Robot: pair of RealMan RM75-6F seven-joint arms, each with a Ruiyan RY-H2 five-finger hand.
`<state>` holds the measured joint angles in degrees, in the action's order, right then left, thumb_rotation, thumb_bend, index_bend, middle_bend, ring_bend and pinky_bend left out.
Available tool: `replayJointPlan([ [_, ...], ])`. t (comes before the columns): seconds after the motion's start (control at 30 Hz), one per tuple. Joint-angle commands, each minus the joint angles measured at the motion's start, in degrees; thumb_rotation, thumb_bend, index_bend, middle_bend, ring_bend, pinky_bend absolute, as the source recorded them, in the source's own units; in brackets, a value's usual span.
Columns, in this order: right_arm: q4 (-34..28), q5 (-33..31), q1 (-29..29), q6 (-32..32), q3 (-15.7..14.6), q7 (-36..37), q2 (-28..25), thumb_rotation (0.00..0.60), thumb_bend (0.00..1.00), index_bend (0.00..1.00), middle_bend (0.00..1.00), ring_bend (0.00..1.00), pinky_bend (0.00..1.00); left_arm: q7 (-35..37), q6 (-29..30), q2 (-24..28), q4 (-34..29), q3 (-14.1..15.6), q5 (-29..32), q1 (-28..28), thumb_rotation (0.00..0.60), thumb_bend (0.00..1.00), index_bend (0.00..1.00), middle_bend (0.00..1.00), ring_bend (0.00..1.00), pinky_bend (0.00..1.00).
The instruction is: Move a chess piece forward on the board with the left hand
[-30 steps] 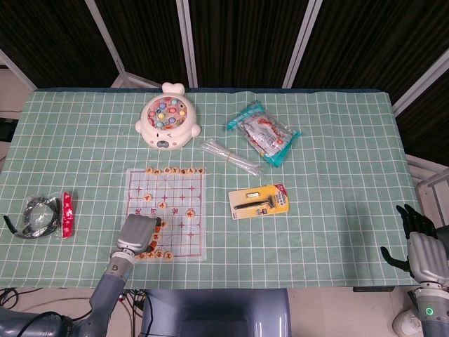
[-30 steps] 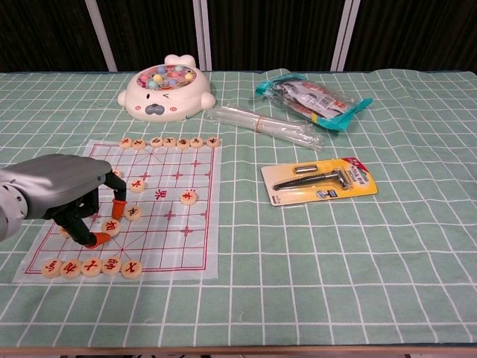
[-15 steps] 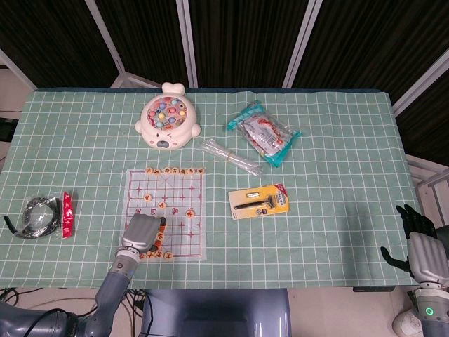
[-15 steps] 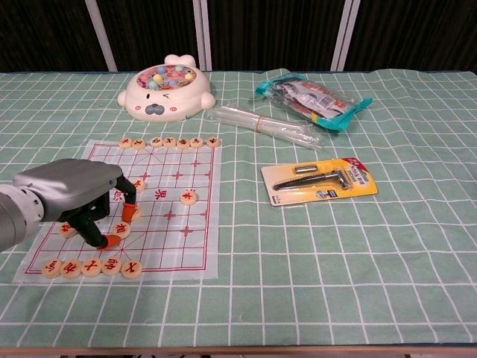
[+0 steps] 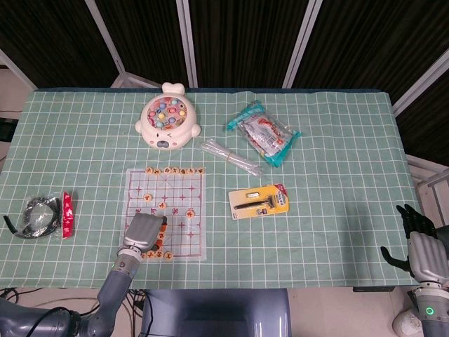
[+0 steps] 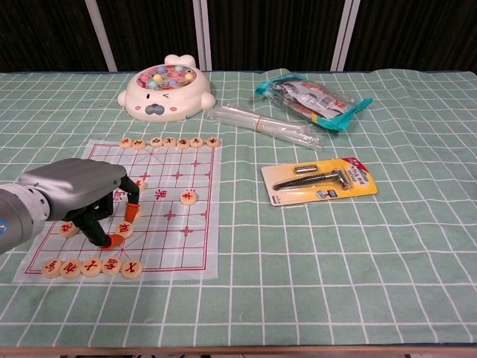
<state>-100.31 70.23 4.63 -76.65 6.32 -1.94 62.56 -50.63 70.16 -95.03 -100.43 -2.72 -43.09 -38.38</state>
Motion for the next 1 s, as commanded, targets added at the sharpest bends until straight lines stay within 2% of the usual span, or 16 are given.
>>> replayJointPlan([
  [0.03,0.01,-0.01,0.00,-0.01,0.00,-0.01,0.01,0.600,0.37,0.00,0.00,0.00,0.00,-0.13,0.09,-0.06,0.05,-0.01,0.11,-0.05,0.600,0.28,0.54,1.00,1.00,1.00],
  [0.5,0.00,-0.11,0.03,0.04,0.03,0.07,-0.01,0.600,0.37,0.00,0.00,0.00,0.00,0.11,-0.10,-0.59,0.98,-0.18,0.45,-0.29,0.600,0.28,0.53,1.00,1.00,1.00],
  [1.0,-0.02,-0.20,0.00,-0.09,0.07,0.00,0.04,0.600,0.37,0.00,0.00,0.00,0.00,1.07,-0.05,-0.08,0.65,-0.20,-0.40,-0.21,0.600,0.22,0.45,1.00,1.00,1.00],
])
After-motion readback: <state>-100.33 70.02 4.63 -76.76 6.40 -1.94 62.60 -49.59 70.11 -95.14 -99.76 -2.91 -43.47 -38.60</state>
